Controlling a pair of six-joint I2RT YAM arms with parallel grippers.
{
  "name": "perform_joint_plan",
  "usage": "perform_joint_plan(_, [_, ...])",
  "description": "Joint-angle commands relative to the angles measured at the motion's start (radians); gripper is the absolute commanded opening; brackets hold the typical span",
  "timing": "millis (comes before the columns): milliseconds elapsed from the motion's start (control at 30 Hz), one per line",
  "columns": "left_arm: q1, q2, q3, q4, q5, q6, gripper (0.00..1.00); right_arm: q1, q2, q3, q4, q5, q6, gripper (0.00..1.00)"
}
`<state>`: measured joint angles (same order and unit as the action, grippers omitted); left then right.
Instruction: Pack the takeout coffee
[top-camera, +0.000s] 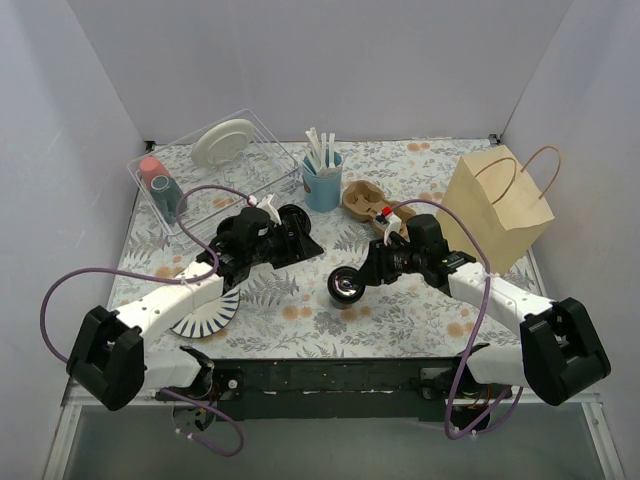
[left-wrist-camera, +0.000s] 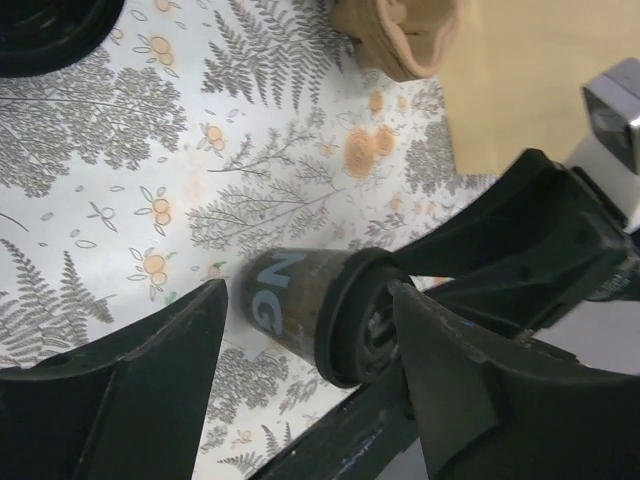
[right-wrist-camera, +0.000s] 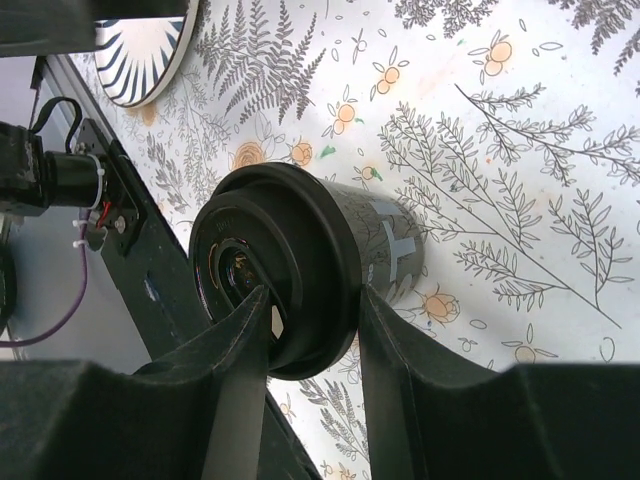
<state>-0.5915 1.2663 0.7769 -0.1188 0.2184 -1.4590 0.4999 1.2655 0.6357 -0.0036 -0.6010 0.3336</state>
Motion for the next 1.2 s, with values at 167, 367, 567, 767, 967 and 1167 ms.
perform_joint_plan(167, [-0.117,-0.039,-0.116,0.113,0.046,-0.049,0.69,0.022,0.006,-0.036,-0.069,0.116,0.079,0.32])
perform_joint_plan(367, [-0.191,0.011,-0.131,0.162,-0.023,-0.078,0.69,0.029,-0.017,-0.044,-0.050,0.145,0.130,0.32])
perform_joint_plan(567, [-0.199,0.025,-0.171,0.226,-0.070,-0.129,0.63,0.042,-0.038,-0.077,-0.010,0.158,0.186,0.32])
perform_joint_plan(767, [-0.200,0.056,-0.186,0.278,-0.076,-0.139,0.62,0.049,-0.080,-0.094,-0.006,0.167,0.223,0.32])
perform_joint_plan(967, [-0.225,0.103,-0.183,0.314,-0.060,-0.147,0.60,0.051,-0.110,-0.100,-0.006,0.179,0.246,0.33])
perform_joint_plan(1167, [-0.234,0.122,-0.177,0.274,-0.096,-0.152,0.46,0.051,-0.136,-0.119,0.034,0.175,0.272,0.34])
